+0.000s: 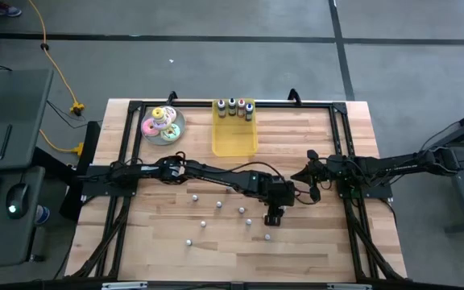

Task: Pick & Place food coloring
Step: Put the right small black food coloring bottle into the yellow bin

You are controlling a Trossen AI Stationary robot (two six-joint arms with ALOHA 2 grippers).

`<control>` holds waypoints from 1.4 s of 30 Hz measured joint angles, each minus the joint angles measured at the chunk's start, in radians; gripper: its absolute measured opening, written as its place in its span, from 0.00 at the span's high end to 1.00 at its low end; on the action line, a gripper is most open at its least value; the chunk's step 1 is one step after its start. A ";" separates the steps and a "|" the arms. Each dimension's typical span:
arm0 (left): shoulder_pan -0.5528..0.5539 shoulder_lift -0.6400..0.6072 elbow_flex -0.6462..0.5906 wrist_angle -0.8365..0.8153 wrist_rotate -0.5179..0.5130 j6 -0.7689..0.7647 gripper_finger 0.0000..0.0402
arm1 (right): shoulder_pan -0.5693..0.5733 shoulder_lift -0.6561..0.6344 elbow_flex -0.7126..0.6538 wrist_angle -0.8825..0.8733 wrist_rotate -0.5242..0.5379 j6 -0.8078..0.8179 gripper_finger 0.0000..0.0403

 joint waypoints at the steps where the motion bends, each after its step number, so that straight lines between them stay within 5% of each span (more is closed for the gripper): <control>1: 0.000 0.000 0.000 0.002 -0.003 0.000 0.49 | 0.000 0.000 0.000 0.000 0.000 0.000 1.00; 42: -0.026 -0.003 -0.027 0.018 -0.090 0.001 0.49 | 0.000 0.000 0.000 0.000 0.000 0.000 1.00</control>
